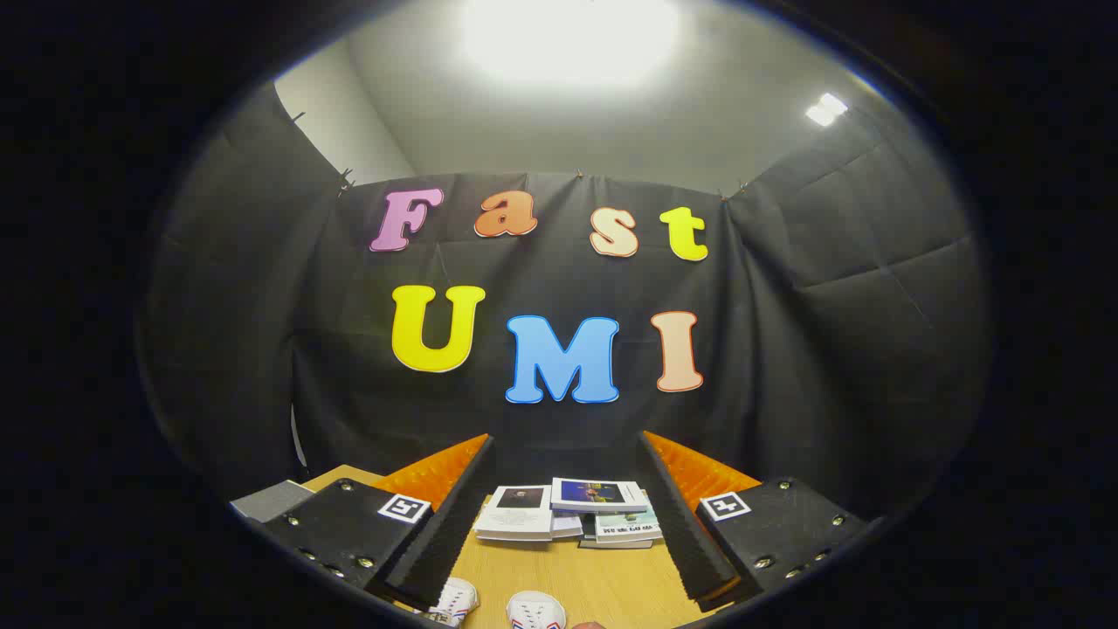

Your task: Open the storage box then place both shoes into the box .Put the left shoe in first, then the right shoe, with the right side of both shoes facing outward in a uniform manner.

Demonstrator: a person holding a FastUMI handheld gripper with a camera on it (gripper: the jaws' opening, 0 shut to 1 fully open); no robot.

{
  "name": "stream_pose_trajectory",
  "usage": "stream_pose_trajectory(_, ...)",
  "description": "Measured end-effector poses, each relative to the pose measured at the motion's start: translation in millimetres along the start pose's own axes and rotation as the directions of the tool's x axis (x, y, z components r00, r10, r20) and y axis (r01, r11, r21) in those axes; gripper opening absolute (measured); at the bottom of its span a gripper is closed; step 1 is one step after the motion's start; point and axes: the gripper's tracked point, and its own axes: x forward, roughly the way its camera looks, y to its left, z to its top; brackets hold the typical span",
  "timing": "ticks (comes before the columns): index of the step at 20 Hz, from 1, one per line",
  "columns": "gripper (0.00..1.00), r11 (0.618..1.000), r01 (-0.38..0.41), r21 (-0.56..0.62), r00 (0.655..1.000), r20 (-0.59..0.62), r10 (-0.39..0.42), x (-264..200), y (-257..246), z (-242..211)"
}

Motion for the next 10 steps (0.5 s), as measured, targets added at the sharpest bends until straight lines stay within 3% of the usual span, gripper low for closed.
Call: stream_pose_trajectory(10,0.97,1.000,-0.019,-0.003,1.000,0.005,0.019,0.2,5.0,-1.7)
